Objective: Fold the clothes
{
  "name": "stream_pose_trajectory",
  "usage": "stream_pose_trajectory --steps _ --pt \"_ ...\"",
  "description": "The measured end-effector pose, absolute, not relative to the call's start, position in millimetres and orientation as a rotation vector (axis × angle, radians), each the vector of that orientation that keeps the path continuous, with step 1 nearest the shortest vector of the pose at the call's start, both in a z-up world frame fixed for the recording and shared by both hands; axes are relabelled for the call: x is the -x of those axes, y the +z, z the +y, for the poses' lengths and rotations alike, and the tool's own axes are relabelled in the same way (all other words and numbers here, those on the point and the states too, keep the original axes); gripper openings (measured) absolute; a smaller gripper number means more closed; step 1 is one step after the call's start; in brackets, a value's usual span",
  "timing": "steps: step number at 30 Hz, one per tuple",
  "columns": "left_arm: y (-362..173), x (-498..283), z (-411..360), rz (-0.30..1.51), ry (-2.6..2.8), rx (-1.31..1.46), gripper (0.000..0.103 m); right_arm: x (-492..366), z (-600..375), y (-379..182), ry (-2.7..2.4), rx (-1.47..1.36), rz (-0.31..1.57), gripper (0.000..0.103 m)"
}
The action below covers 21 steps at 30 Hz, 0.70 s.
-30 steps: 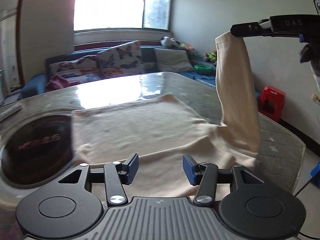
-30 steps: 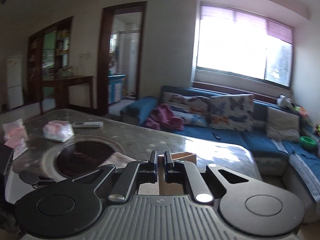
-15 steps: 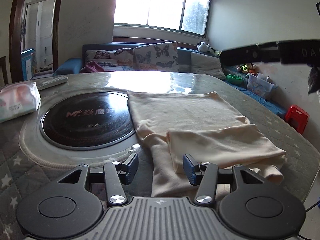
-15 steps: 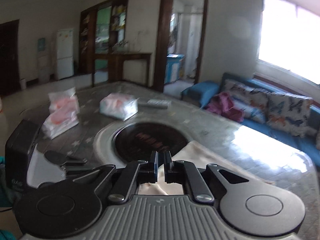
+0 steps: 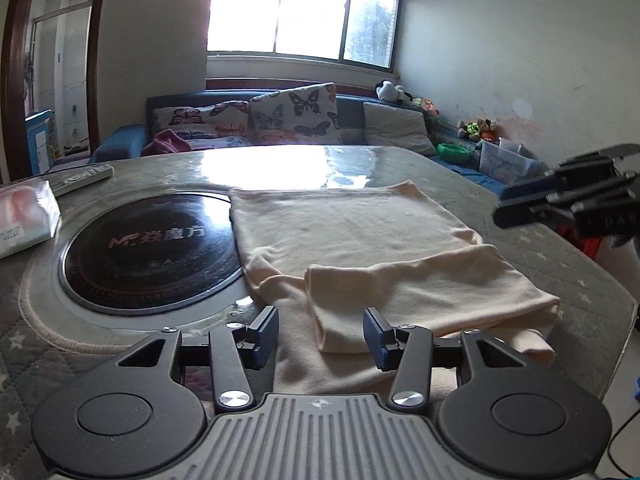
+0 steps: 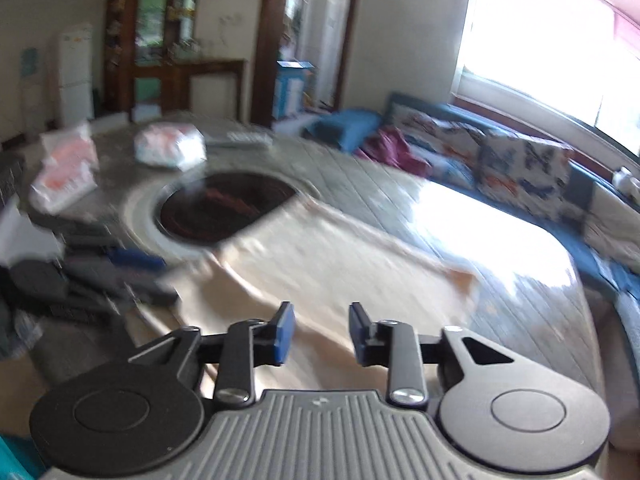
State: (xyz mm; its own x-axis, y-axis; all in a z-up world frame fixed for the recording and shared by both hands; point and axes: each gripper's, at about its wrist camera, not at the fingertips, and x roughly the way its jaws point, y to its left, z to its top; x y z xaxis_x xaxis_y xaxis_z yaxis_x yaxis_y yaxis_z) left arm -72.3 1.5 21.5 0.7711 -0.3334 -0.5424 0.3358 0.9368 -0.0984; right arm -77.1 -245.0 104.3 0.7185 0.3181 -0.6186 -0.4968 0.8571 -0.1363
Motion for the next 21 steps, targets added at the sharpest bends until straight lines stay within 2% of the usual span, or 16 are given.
stream_pose_trajectory --steps 3,5,7,9,10,21 --pt "17.4 68.1 -2.6 0.607 -0.369 -0.014 0.037 86.2 -267.3 89.0 0.406 0.296 0.664 0.037" --pt "16.7 67.9 -5.2 0.607 -0.370 -0.030 0.035 91.1 -279.1 82.2 0.385 0.273 0.682 0.041" --pt "16.1 67.5 -7.4 0.608 -0.366 -0.046 0.028 96.4 -289.6 75.6 0.367 0.251 0.696 0.041" --pt "16.4 66.9 -8.8 0.606 -0.354 -0.059 0.013 99.8 -297.4 71.9 0.356 0.230 0.702 0.042" --pt "17.6 67.1 -8.7 0.602 -0.348 -0.063 0.011 100.9 -300.5 70.9 0.353 0.220 0.703 0.042" --pt "48.4 77.3 -8.9 0.512 -0.335 -0.080 0.004 93.2 -293.8 52.2 0.383 0.198 0.722 0.042"
